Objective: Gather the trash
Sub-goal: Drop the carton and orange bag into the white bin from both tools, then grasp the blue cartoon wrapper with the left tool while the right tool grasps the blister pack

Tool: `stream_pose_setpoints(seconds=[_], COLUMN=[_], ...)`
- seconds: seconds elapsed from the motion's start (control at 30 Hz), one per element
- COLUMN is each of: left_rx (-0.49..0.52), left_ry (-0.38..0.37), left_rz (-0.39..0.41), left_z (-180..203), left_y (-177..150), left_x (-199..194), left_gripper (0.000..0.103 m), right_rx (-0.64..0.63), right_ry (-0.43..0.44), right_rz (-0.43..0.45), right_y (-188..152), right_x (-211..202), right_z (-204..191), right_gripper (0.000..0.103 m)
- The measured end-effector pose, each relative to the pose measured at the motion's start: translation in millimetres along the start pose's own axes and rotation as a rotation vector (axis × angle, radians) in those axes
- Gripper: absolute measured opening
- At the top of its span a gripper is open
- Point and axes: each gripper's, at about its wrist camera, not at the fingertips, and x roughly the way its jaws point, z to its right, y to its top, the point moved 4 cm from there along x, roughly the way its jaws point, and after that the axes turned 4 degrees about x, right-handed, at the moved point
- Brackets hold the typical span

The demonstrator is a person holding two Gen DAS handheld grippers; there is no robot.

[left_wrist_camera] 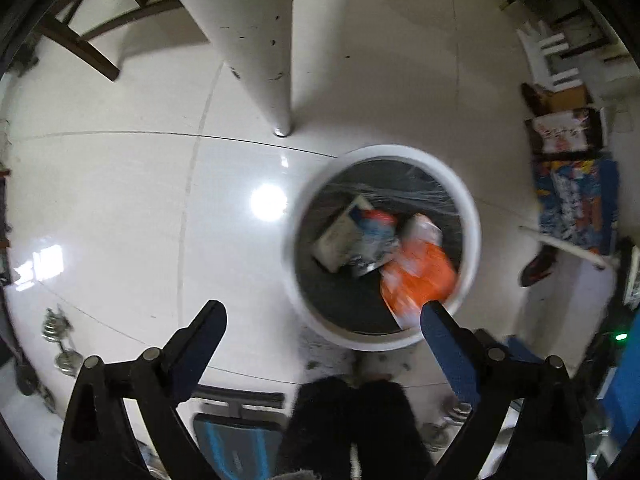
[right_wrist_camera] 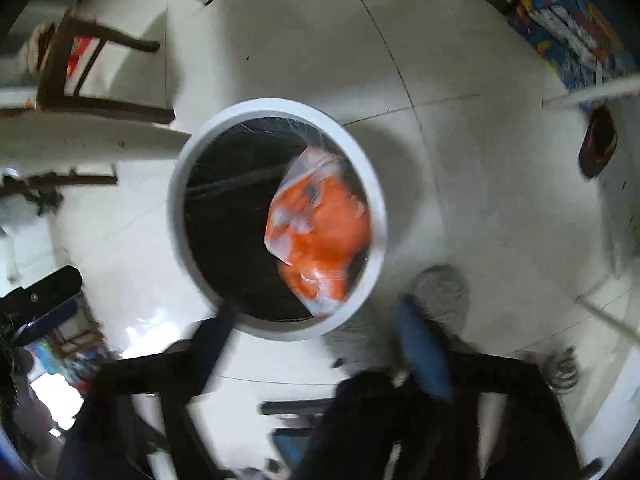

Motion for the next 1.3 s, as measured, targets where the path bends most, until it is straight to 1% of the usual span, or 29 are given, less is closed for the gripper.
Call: stream_pose_setpoints(seconds=[0.17,0.27,0.43,0.5,0.57,0.7,0.87,1.17,1.23,1.3], left_rx=[0.029,0.042,0.054,0.060,0.054,0.045,0.047,0.070,0.062,0.060], left_ry=[0.061,0.069,0.079,0.089,0.081,0.080,0.073,0.075,0.069,0.062], left_rz=[0.015,0.020,0.047,0.058,0.068,0.084,0.100,0.152,0.160,0.186], left_z=[2.3,2.3,7.4,7.3,7.7,7.5,12.0,18.6,19.3,21.0], left_y=[-10.5,-13.9,-22.8,-26.5,-28.8,-41.0,-61.0,-101.9,-108.5,-111.7], left_x=[-10.7,-19.7,-41.8,-57.6,-69.8,-106.2,-159.0,-273.8,-296.1,-323.3], left_gripper=[0.099,0.099,0.099,0.099,0.099,0.099,0.099,0.099,0.099,0.099], right_rx=[-0.129,-0.156,-0.190,-0.210,-0.224,-0.241,-0.259,-0.270,-0.270,-0.246], right_ry=[-0.117,-0.146,-0.142,-0.153,-0.159,-0.162,-0.163,-0.138,-0.124,-0.095], right_rz=[0.043,0.046,0.061,0.076,0.088,0.103,0.112,0.136,0.143,0.150], right_y=[2.9,5.9,6.8,4.2,2.4,-5.8,-25.9,-70.6,-80.1,-86.5], right_x=[-15.8,-30.2,-62.4,-80.0,-93.4,-132.4,-192.3,-318.8,-349.2,-379.1], right_z=[-10.8,-16.0,-26.6,-31.0,-37.7,-48.7,-61.2,-84.6,-91.1,-96.3], right_gripper=[0.101,0.101,0.101,0.101,0.101,0.101,0.101,0.101,0.101,0.101])
